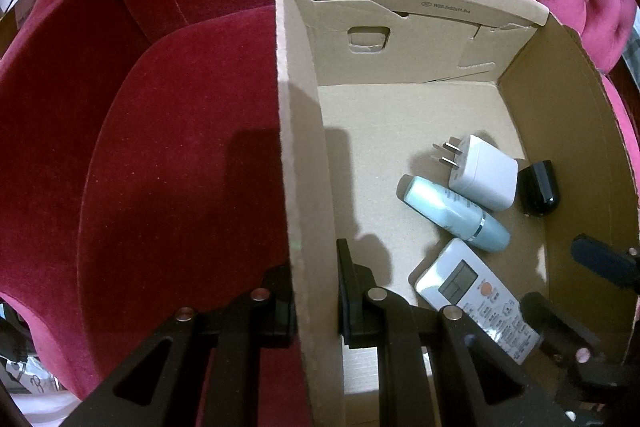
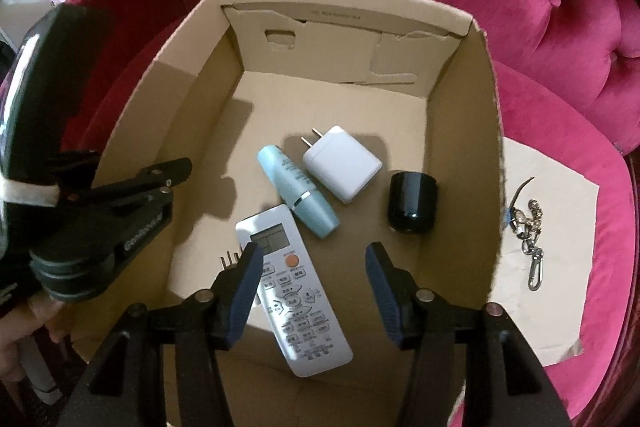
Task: Organize rigid objects
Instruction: 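Move the right gripper back to the brass keychain on the paper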
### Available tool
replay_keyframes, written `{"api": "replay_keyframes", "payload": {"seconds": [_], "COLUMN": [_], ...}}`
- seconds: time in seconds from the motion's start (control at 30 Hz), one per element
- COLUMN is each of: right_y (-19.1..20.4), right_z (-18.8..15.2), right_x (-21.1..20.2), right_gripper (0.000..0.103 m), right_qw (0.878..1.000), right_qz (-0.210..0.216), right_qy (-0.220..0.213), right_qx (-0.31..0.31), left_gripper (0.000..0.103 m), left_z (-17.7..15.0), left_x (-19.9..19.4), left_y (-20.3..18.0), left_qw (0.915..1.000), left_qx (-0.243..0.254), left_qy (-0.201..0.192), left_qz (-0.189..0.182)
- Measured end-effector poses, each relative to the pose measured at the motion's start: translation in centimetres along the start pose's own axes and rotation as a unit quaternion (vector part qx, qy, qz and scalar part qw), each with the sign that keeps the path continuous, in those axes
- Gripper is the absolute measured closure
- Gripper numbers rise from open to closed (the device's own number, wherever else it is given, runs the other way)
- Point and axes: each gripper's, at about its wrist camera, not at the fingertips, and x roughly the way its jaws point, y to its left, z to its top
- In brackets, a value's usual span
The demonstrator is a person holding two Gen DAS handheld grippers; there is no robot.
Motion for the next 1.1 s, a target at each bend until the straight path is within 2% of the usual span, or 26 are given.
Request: {"api": "replay_keyframes", "payload": {"seconds": [0.3, 0.7, 0.87, 1.1], "right_y": [-0.4, -2.4, -3.6, -5.6], "right_z": [0.1, 0.3, 0.3, 0.4], "right_x": [-2.2, -5.2, -6.1, -6.9], "right_gripper": [0.044, 0.018, 0.004, 0.000], "right_qw": [0.999, 0.997, 0.996, 0.993], "right_qz": [-0.011, -0.035, -0.042, -0.054], "right_qy": [-0.029, -0.065, -0.078, -0.093], "right_qx": [0.005, 0.021, 0.026, 0.042], "left_gripper": [0.087, 0.087, 0.087, 0.087], "left_z": [0.0, 0.0, 0.0, 0.0], "left_x": [-0.1, 0.0, 0.1, 0.0], "left_y": [0.0, -0.2, -0.2, 0.0], "left_qw": [1.0000, 1.0000, 1.0000, 1.0000], "left_qx": [0.000, 0.002, 0.001, -0.001], "left_qy": [0.000, -0.001, 0.000, 0.000], "left_qz": [0.001, 0.003, 0.002, 0.000]}}
